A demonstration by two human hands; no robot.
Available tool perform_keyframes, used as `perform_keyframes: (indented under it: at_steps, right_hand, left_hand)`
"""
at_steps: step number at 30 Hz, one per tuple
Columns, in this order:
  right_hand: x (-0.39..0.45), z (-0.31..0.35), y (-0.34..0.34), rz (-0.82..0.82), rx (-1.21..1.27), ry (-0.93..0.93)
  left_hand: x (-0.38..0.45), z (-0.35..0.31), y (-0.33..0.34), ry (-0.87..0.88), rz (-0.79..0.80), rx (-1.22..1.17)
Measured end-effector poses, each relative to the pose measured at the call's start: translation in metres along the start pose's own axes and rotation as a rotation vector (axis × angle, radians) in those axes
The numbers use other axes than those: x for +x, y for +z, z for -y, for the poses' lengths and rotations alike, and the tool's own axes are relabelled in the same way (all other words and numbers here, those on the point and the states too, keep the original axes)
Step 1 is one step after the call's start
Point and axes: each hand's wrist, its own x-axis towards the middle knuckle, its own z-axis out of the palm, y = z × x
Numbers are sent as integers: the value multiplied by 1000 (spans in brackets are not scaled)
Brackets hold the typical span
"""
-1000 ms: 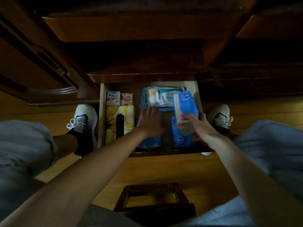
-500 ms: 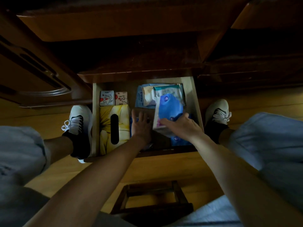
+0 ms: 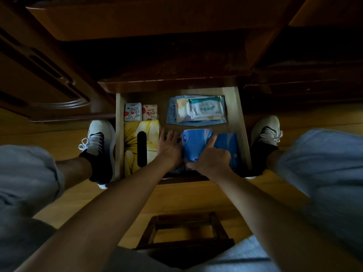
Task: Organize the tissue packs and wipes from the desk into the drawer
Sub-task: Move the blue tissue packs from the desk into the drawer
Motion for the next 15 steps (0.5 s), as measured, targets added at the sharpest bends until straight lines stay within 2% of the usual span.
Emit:
perform_keyframes:
  at_steps: [3, 7, 8, 9, 11, 13, 15]
  right_hand:
    - [5, 3, -1, 33, -24, 4]
    - [19, -6, -23, 174, -21, -27]
    - [26, -6, -34, 157, -9, -44]
    - [34, -4, -45, 102, 4, -87]
    - [46, -1, -59, 5, 29, -308]
    - [51, -4, -60, 35, 73, -487]
    - [51, -14, -54, 96, 105, -482]
  left_hand:
    - [-1, -3, 0, 3, -21, -10]
    - [-2, -4, 0, -6, 14, 16]
    - [-2, -4, -1, -1, 21, 18]
    - [-2, -4, -1, 6, 25, 8]
    - [-3, -5, -2, 6, 9, -42]
    - [-7, -4, -2, 1, -37, -81]
    - [-11, -3, 2, 10, -67, -80]
